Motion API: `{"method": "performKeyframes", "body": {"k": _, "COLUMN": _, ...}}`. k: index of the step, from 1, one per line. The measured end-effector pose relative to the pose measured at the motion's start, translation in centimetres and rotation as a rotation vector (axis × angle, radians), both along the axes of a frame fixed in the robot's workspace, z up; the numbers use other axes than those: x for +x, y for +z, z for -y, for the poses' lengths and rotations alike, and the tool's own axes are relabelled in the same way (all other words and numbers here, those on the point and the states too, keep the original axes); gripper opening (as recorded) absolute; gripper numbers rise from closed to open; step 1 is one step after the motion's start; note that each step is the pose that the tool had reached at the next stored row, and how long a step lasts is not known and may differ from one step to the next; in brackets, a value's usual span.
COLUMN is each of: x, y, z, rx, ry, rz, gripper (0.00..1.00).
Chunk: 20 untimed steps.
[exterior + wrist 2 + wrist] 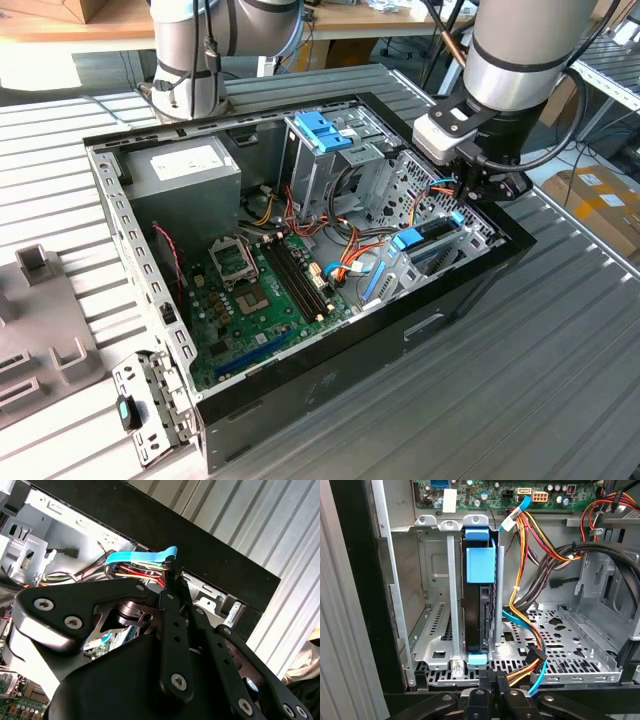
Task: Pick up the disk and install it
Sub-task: 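Insert the first disk wire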
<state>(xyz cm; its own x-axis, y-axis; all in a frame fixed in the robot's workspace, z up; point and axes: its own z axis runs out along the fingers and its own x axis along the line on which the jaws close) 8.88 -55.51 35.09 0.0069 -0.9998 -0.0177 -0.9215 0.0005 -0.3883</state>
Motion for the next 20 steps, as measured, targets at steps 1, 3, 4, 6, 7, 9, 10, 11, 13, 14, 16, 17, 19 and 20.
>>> {"method": "performKeyframes", "body": {"k": 1, "x": -0.14, "y": 0.00, "z": 0.00, "rx": -0.0001, "ry": 0.000, "rz": -0.0001, "gripper": 0.17}}
{"method": "performKeyframes", "body": {"k": 3, "x": -0.71, "y": 0.01, "z": 0.00, "rx": -0.0003, "ry": 0.000, "rz": -0.0001, "gripper": 0.17}}
{"method": "performKeyframes", "body": {"k": 4, "x": -0.93, "y": 0.02, "z": 0.00, "rx": -0.0003, "ry": 0.000, "rz": 0.0000, "gripper": 0.17}}
{"method": "performKeyframes", "body": {"k": 6, "x": -1.37, "y": 0.01, "z": 0.00, "rx": -0.0001, "ry": 0.000, "rz": 0.0000, "gripper": 0.17}}
{"method": "performKeyframes", "body": {"k": 7, "x": -1.56, "y": 0.00, "z": 0.01, "rx": -0.0001, "ry": 0.000, "rz": 0.0000, "gripper": 0.17}}
{"method": "performKeyframes", "body": {"k": 9, "x": -1.96, "y": -0.01, "z": 0.03, "rx": -0.0001, "ry": 0.000, "rz": 0.0000, "gripper": 0.17}}
{"method": "performKeyframes", "body": {"k": 10, "x": -2.07, "y": -0.01, "z": 0.08, "rx": -0.0004, "ry": 0.000, "rz": 0.0000, "gripper": 0.17}}
{"method": "performKeyframes", "body": {"k": 11, "x": -2.20, "y": -0.07, "z": 0.24, "rx": -0.0002, "ry": 0.000, "rz": 0.0000, "gripper": 0.17}}
{"method": "performKeyframes", "body": {"k": 13, "x": -2.37, "y": -0.19, "z": 0.52, "rx": -0.0002, "ry": 0.000, "rz": 0.0000, "gripper": 0.17}}
{"method": "performKeyframes", "body": {"k": 14, "x": -2.47, "y": -0.26, "z": 0.53, "rx": 0.0002, "ry": 0.000, "rz": 0.0001, "gripper": 0.17}}
{"method": "performKeyframes", "body": {"k": 16, "x": -2.77, "y": -0.34, "z": 0.54, "rx": -0.0005, "ry": 0.000, "rz": 0.0000, "gripper": 0.17}}
{"method": "performKeyframes", "body": {"k": 17, "x": -2.90, "y": -0.38, "z": 0.54, "rx": -0.0004, "ry": 0.000, "rz": 0.0000, "gripper": 0.17}}
{"method": "performKeyframes", "body": {"k": 19, "x": -3.16, "y": -0.49, "z": 0.55, "rx": -0.0002, "ry": 0.000, "rz": 0.0000, "gripper": 0.17}}
{"method": "performKeyframes", "body": {"k": 20, "x": -3.22, "y": -0.55, "z": 0.55, "rx": -0.0001, "ry": 0.000, "rz": 0.0000, "gripper": 0.17}}
